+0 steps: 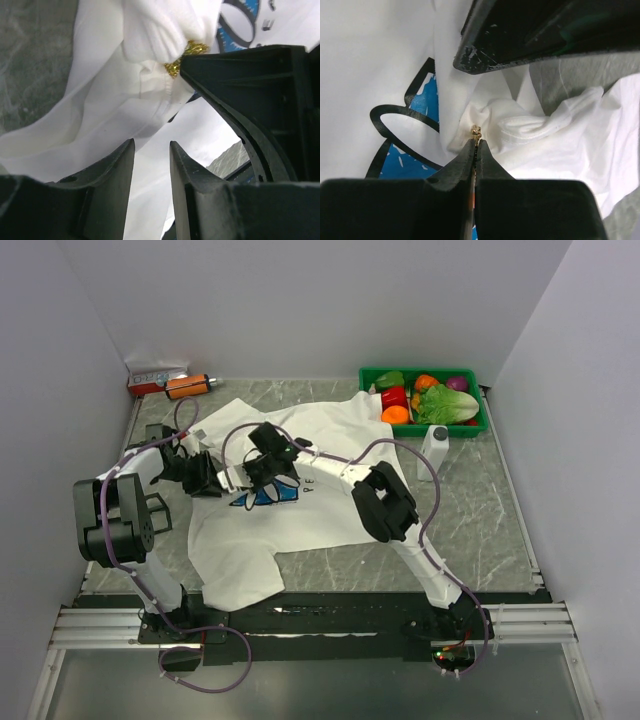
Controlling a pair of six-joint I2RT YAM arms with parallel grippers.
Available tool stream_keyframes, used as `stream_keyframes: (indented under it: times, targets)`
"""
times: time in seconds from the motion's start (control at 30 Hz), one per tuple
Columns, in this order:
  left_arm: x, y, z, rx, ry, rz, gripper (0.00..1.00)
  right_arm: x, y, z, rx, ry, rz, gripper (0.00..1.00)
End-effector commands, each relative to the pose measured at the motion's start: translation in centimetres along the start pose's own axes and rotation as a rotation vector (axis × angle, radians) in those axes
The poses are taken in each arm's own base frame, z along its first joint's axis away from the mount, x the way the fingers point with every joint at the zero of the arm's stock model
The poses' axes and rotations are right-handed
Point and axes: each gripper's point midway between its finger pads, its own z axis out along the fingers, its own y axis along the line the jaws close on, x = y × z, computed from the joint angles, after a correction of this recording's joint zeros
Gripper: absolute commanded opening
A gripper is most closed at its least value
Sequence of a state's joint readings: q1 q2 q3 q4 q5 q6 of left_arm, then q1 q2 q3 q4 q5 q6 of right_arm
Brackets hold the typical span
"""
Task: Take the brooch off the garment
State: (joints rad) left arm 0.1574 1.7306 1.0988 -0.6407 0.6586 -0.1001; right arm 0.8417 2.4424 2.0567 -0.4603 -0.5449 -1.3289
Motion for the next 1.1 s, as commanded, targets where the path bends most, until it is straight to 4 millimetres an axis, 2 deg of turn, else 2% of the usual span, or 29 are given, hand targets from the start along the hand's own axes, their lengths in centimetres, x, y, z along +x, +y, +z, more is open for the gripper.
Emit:
stream_keyframes:
  times: [0.0,0.13,0.2,0.23,0.27,0.47,0.6,0.77,0.87,1.07]
  targets:
    - [-3.4,-2.9,-1.7,0.095,-0.123,0.180,0.40,-2.2,-4.6,-5.2,0.128,-0.071,0.254,0.00]
    - [-4.8,-4.8,-2.8,0.139,-0.200,0.323,0.42,-4.2,-6.0,-8.2,0.152,-0.195,0.503,0.00]
    - [-5.2,-5.8,-3.0,0.157,-0.217,0.362,0.42,-4.6,-5.6,-8.7,0.137,-0.228,0.637,0.00]
    - [-5.4,-6.1,-3.1,0.160,-0.225,0.376,0.43,-5.1,-6.1,-9.3,0.147,-0.253,0.670,0.00]
    - [-5.5,-6.5,-3.0,0.167,-0.232,0.388,0.43,-5.2,-5.9,-9.8,0.138,-0.275,0.772,0.00]
    - [-4.3,-8.6,-1.9,0.250,-0.198,0.443,0.45,-5.8,-5.0,-10.7,0.071,-0.357,1.039,0.00]
    - [-3.6,-9.6,-0.8,0.291,-0.189,0.461,0.46,-5.2,-4.6,-11.3,0.055,-0.403,1.146,0.00]
    - [-4.6,-9.4,0.0,0.295,-0.223,0.411,0.45,-4.5,-4.6,-11.0,0.032,-0.430,1.255,0.00]
    - [-4.7,-8.8,0.7,0.293,-0.206,0.398,0.42,-4.0,-5.0,-11.1,0.036,-0.444,1.290,0.00]
    - [-4.7,-9.7,1.2,0.383,-0.174,0.382,0.36,-3.3,-5.7,-11.1,0.043,-0.456,1.317,0.00]
